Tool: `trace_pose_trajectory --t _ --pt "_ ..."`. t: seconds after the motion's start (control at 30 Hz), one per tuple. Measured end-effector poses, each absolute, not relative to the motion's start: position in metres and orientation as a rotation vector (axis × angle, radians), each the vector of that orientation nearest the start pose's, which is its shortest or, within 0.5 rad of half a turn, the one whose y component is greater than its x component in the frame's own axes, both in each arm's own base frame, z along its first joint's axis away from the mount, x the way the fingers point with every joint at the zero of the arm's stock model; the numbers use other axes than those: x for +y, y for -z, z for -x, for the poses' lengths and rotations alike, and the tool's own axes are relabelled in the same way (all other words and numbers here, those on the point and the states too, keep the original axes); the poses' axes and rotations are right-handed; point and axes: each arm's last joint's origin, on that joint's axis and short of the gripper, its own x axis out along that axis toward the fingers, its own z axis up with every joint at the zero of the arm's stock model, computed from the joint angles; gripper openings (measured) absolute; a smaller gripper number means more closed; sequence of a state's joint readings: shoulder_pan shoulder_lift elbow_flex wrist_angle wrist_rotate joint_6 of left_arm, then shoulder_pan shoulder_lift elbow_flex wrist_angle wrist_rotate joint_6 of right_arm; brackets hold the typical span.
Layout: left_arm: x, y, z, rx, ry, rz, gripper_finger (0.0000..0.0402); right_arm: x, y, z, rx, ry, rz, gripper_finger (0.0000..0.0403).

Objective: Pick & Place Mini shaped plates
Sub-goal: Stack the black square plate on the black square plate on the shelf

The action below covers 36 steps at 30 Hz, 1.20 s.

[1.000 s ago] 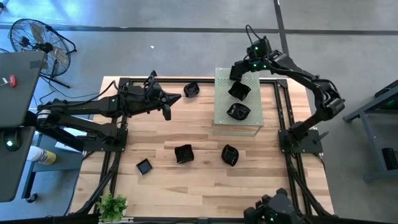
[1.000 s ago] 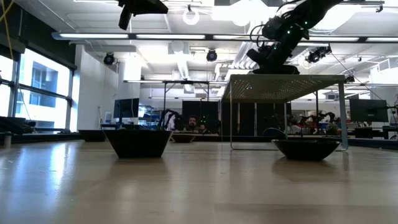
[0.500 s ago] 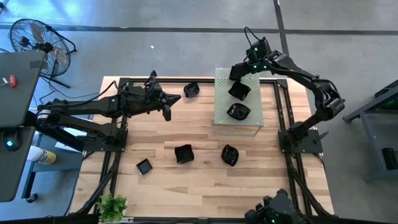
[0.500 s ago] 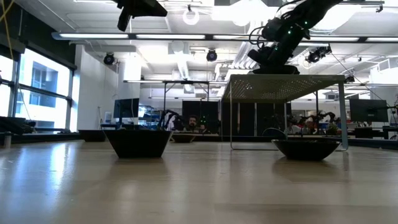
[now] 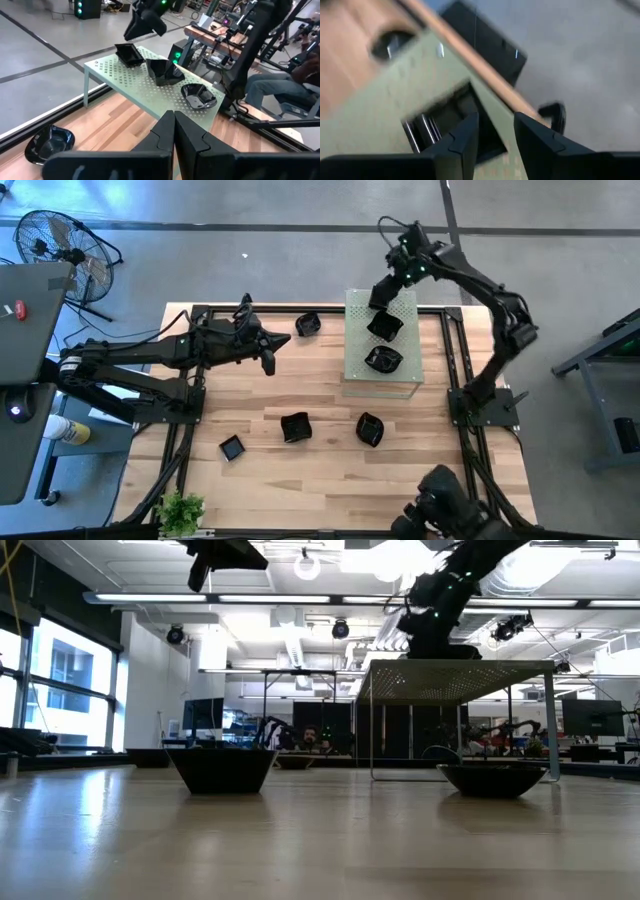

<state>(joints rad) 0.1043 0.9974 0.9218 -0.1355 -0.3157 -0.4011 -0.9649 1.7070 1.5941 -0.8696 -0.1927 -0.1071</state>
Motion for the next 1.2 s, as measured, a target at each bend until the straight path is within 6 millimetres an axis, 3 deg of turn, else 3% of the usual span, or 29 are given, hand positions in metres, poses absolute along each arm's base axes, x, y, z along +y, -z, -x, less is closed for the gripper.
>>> trace_pose_trajectory --t 0.1,0.27,0.57,1.2 --pt "0.031 -0.347 -0.217 0.126 -0.44 0.374 0.0001 -0.299 -0.312 -0.214 0.997 0.596 -0.446 0.0121" --pt "0.031 -0.347 -0.217 0.126 -0.437 0.374 0.0 -0.302 -0.313 -0.216 1.032 0.565 -0.422 0.0107" --pt "0.031 -0.347 -0.217 0.127 -0.437 0.373 0.0 -0.303 -0.313 -0.214 1.039 0.566 -0.414 0.0008" --pt "0.031 -0.347 -0.217 0.13 -0.423 0.372 0.0 -0.299 -0.329 -0.201 0.925 0.547 -0.538 0.0002"
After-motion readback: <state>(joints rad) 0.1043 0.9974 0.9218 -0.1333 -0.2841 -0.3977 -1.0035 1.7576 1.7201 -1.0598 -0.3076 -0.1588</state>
